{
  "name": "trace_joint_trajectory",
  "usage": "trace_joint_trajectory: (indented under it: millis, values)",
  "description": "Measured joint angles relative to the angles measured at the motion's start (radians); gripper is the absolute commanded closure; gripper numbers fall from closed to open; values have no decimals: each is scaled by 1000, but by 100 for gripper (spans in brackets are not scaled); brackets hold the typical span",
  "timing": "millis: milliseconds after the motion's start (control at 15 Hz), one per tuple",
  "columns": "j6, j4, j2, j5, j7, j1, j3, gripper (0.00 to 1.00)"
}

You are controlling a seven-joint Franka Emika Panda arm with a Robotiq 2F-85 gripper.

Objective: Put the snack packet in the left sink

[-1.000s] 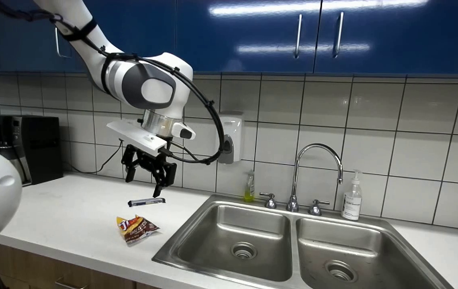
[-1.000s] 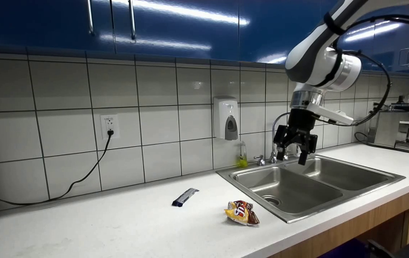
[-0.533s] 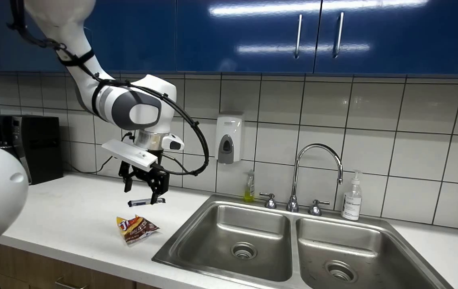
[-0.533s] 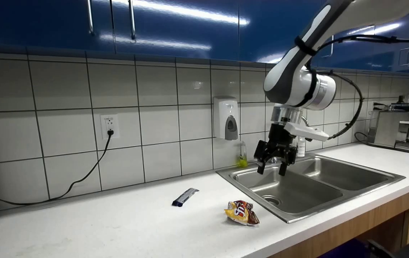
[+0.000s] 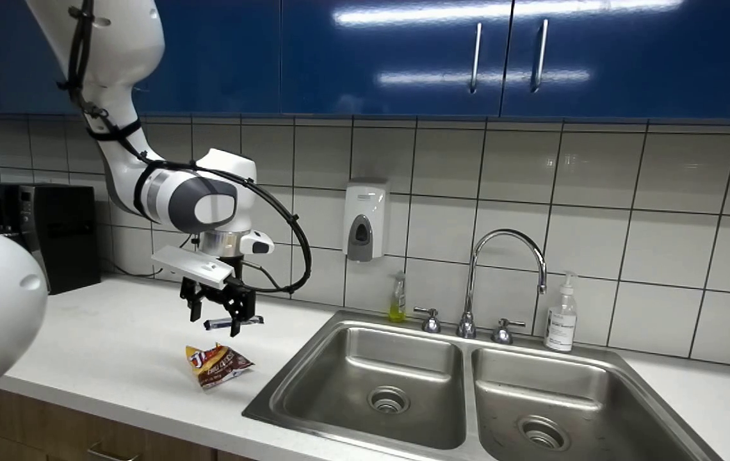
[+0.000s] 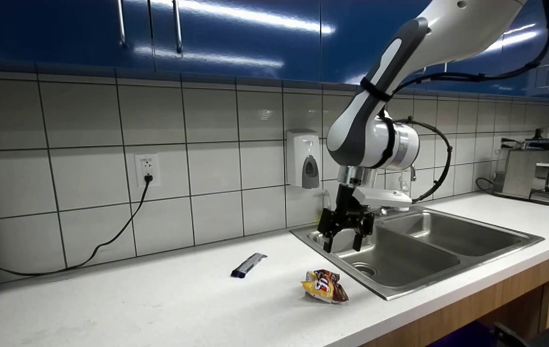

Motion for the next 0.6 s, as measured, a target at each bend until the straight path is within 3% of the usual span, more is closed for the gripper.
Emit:
trace_joint_trajectory:
  millis: [600]
  values:
    - [33, 106, 173, -17, 96, 1, 74, 0]
